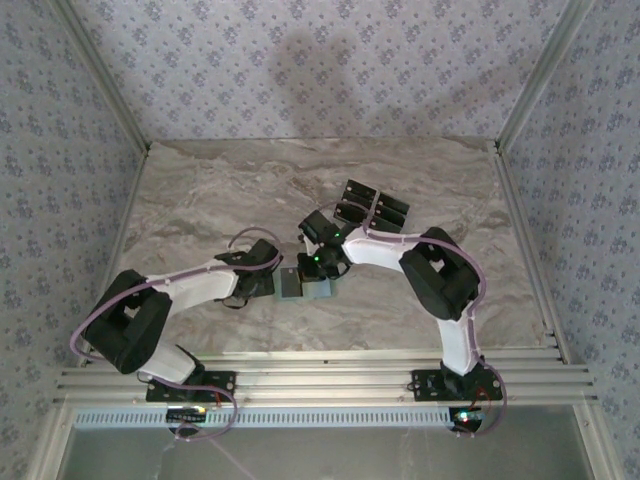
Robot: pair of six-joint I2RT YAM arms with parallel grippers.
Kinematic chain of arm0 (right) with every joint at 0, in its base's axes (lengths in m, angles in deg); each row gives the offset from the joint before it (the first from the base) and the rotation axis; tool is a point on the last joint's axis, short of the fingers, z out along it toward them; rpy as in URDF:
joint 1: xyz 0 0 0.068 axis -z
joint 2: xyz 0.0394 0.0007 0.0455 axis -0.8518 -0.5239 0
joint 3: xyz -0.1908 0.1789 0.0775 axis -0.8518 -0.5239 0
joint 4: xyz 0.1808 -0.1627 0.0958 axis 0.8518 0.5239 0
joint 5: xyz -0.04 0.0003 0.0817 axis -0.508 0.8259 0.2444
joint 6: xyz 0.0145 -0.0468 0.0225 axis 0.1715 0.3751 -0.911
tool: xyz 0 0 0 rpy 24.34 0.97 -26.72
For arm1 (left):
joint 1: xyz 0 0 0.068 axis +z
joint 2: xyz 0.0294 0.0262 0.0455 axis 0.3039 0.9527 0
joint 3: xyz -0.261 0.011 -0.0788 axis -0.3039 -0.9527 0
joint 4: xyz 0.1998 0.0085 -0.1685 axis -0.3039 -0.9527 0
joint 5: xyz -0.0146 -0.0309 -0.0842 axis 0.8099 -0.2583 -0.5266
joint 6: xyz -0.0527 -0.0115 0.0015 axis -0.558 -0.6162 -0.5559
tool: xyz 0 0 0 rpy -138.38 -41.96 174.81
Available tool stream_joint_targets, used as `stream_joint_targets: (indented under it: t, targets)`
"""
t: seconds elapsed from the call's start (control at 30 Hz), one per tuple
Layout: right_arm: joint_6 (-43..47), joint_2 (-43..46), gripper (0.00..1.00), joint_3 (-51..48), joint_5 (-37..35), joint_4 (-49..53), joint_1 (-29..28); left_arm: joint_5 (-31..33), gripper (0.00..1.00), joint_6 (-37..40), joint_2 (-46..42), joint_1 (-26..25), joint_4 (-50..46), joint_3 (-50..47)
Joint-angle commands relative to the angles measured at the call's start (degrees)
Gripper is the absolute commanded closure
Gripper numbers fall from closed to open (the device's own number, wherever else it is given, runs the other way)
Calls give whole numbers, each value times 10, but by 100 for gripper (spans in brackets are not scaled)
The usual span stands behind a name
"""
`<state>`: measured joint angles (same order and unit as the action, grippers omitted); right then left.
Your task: Put the credit cards into the card holder
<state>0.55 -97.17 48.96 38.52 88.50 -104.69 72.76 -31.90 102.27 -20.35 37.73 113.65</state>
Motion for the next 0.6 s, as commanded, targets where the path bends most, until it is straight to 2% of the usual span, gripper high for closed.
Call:
stream_joint_targets:
  t: [0.0,0.27,0.37,0.47,0.57]
  targets:
    - [-3,-13,93,18,6,10,-5,-13,0,3,22,-5,17,1]
    - [5,52,90,7,-3,24,1,-13,0,2,15,-8,7,7]
    - [22,91,80,-1,-24,46,11,-10,0,4,0,-7,-4,12]
    - [44,117,65,-9,-47,71,22,-7,0,8,-16,-7,-15,20]
    - [62,123,60,-11,-63,88,29,-9,0,12,-26,-7,-26,31]
